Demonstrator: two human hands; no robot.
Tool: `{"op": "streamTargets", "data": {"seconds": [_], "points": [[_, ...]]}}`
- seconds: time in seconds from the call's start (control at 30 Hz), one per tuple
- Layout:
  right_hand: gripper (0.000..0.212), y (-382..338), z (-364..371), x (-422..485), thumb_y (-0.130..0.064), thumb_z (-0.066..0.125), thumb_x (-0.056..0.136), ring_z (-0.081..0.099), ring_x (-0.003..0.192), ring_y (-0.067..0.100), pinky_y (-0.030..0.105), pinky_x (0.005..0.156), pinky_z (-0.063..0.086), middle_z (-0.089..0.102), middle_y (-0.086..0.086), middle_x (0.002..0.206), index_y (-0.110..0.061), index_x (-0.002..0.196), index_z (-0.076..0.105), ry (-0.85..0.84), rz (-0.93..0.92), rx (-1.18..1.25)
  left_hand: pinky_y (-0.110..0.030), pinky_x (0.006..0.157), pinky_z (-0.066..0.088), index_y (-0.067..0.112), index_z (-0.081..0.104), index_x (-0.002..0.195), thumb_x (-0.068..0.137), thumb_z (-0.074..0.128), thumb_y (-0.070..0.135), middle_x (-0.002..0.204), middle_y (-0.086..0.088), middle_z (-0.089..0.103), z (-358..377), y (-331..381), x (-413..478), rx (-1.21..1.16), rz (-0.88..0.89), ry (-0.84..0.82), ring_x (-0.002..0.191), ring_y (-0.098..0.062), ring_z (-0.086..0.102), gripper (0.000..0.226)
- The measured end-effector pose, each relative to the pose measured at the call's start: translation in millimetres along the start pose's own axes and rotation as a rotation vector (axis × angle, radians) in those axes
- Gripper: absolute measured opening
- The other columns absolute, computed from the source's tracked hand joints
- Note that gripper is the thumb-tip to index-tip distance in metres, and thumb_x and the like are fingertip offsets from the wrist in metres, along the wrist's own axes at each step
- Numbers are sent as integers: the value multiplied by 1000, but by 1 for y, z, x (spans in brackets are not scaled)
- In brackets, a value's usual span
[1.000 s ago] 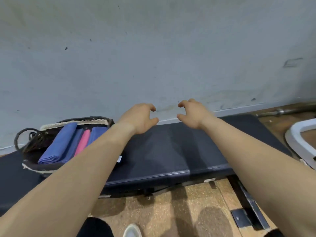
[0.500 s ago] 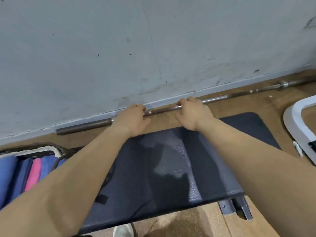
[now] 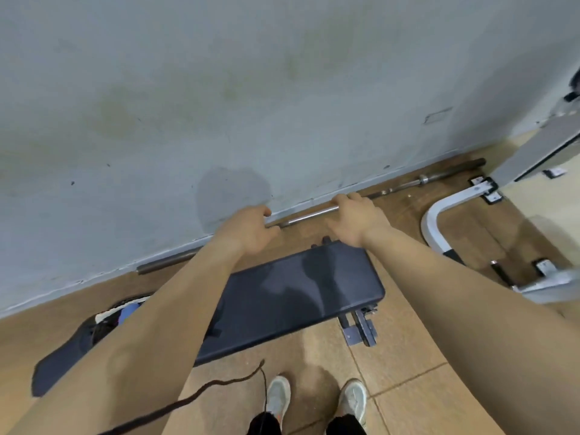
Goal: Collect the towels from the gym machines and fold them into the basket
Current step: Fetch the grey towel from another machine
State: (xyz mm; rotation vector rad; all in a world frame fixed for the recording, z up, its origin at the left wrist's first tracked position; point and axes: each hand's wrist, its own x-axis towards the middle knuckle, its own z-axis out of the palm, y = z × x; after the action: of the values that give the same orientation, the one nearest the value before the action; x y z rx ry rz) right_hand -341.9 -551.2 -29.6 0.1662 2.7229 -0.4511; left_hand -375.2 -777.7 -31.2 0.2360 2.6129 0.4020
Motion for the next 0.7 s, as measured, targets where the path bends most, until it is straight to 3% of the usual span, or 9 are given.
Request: {"op": "streamTargets", "data": {"seconds": [0.33,0.57,0.7], "points": [[54,80,-105,-168,-42,51,94,48,126,36,49,101,45,46,12,140,-19,142,44,182,382,101,-34,106,41,16,42,146,97,54,42,147,-4,48,-51,159,-66,163,390,-113,130,-23,49,57],[57,147,-109,-281,-46,53,93,47,127,35,50,102,44,45,12,142,-20,143,44,283,618,172,-38,107,42,17,40,148,96,54,45,149,-6,47,-13,273,-113,343,655,-179,132,-25,49,61],[55,205,-103,-358,-44,53,94,47,127,35,49,102,45,46,12,142,-19,142,44,338,735,208,-34,101,44,16,43,146,95,57,43,145,-5,50,27,353,-152,407,790,-211,127,-24,52,59]]}}
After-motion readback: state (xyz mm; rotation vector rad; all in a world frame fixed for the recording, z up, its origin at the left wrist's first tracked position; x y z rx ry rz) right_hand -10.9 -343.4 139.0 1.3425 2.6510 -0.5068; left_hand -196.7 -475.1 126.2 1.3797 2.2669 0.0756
